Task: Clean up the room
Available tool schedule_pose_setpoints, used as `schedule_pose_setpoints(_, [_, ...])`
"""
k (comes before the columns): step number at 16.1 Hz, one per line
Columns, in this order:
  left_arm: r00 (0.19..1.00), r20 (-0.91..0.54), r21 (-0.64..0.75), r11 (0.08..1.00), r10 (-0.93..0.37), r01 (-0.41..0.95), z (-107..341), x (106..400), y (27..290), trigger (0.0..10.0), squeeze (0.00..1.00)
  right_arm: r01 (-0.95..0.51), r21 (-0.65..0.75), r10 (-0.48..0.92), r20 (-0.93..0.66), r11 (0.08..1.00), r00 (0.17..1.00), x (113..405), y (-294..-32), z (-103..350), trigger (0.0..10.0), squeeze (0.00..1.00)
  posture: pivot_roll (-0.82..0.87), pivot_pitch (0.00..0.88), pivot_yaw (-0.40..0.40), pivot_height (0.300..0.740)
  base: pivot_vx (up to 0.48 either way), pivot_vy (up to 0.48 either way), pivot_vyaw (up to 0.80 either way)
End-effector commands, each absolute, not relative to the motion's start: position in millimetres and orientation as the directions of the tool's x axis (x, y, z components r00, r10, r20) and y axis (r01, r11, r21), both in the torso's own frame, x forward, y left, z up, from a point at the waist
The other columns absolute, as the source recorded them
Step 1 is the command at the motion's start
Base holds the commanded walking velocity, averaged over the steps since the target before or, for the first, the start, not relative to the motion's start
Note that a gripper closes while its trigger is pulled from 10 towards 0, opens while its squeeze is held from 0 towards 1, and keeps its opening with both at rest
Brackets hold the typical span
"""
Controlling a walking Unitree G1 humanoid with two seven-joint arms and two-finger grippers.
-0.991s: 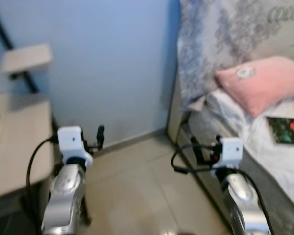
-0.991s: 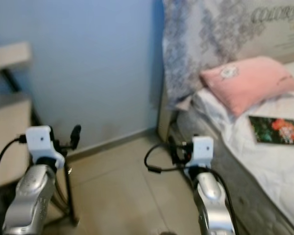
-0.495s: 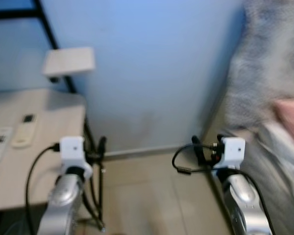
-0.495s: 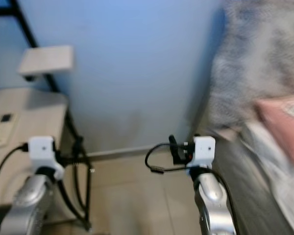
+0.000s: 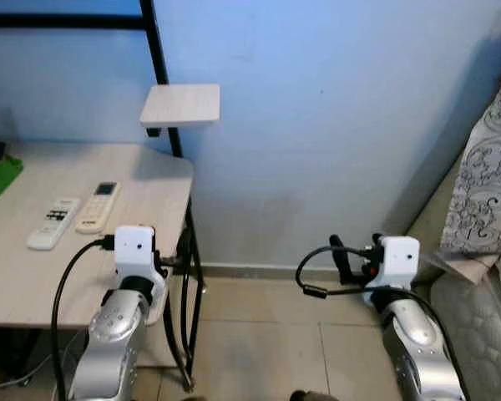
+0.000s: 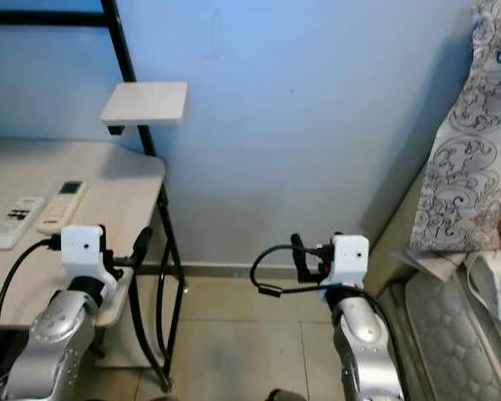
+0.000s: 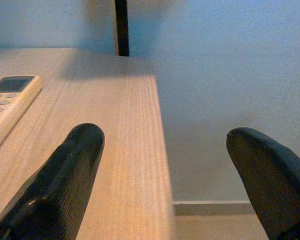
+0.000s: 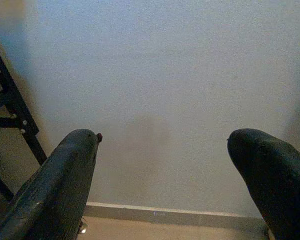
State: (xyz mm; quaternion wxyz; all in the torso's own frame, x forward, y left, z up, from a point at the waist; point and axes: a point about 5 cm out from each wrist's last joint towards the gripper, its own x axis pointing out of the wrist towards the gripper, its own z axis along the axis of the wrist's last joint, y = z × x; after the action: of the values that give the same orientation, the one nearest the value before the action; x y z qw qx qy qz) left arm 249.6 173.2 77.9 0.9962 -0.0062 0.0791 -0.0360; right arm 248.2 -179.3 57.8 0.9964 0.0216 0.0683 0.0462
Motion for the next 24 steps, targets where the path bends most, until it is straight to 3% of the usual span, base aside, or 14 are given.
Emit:
schedule_pose_setpoints(1, [0.986,-0.141,-0.013,0.996,-0.090,0.089,82,252,168,10.0,0.00,-0.068,0.041,0.073,-0.129,0.997,0.989,247,-185,59,10.0,0.00,-0.04,0.028,0.027,0.740,0.000,0.000,0.00])
schedule_pose_setpoints(21, [0.986,-0.143,-0.012,0.997,-0.081,0.080,80,251,170,10.0,0.00,-0.055,0.018,0.058,-0.152,0.998,0.987,247,-187,57,10.0,0.00,-0.04,0.029,0.023,0.740,0.000,0.000,0.00])
schedule_pose_setpoints(24, [0.977,-0.174,-0.018,0.993,-0.122,0.120,72,261,168,10.0,0.00,-0.139,0.044,0.144,-0.162,0.989,0.976,250,-174,55,10.0,0.00,-0.02,0.000,0.015,0.740,0.000,0.000,0.00])
